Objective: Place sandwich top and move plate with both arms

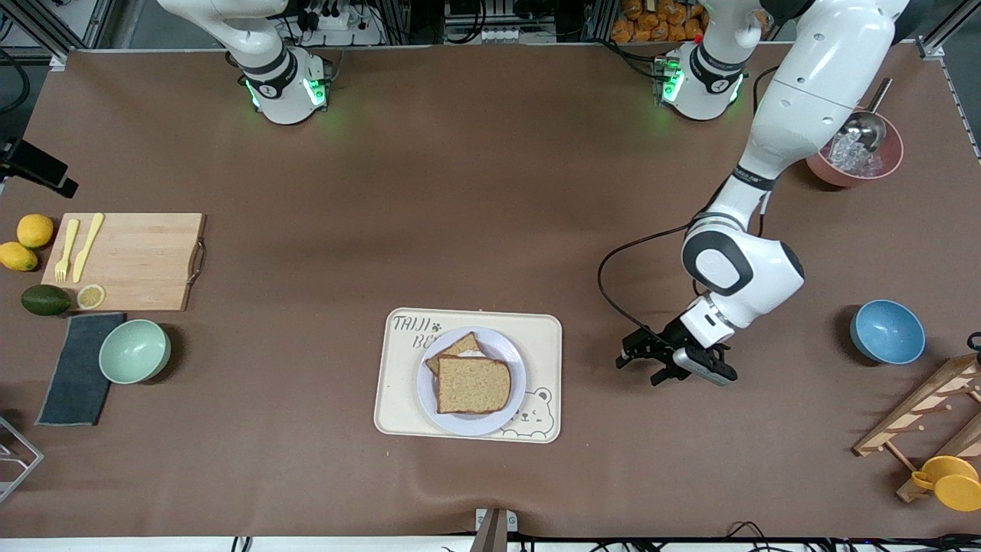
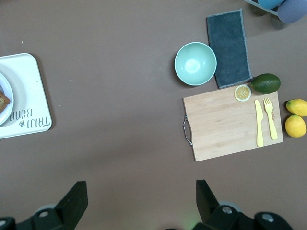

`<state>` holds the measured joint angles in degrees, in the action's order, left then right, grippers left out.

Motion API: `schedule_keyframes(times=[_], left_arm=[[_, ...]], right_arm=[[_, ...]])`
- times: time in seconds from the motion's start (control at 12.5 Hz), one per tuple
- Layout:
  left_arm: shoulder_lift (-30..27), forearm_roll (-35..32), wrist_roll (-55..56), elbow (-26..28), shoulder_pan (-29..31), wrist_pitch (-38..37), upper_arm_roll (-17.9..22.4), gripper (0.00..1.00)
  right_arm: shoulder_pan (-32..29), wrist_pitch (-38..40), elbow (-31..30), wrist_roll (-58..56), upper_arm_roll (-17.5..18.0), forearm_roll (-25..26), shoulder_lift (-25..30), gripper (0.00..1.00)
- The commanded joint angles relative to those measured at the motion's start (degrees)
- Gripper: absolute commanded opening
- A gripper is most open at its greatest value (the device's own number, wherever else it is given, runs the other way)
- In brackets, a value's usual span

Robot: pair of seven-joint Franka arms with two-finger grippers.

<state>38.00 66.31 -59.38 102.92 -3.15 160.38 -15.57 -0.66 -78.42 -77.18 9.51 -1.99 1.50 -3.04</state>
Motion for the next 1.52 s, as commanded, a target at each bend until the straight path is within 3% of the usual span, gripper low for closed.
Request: schedule_keyframes(times=[0.0,0.4,0.8,1.12,1.44], left_arm=[[-6.5,-7.5,6.2,6.1,0.7,-4.7,2.6,1.0],[-16.5,-24.0,21.8,10.7,0.8,-16.0,8.3,1.0],[-24.1,-42.3,37.2,9.9,0.8,-29.3,12.0,1.0],[-30.6,-48.7,44.6,9.6,3.2,-39.1,12.0,1.0],[-32.9,-59.9,54.3,-0.6,4.8,-57.1,11.4,1.0]], right_arm=[[-0.8,0.3,-0.3,0.4,0.8,1.0,0.4,1.0],[-0.8,0.7,-0.3,2.1,0.8,1.0,0.4,1.0],[-0.8,1.1,-0.3,2.1,0.9,0.9,0.4,1.0],[-0.8,1.2,-0.3,2.0,0.8,0.9,0.3,1.0],[-0.8,1.2,-0.4,2.0,0.8,0.9,0.2,1.0]])
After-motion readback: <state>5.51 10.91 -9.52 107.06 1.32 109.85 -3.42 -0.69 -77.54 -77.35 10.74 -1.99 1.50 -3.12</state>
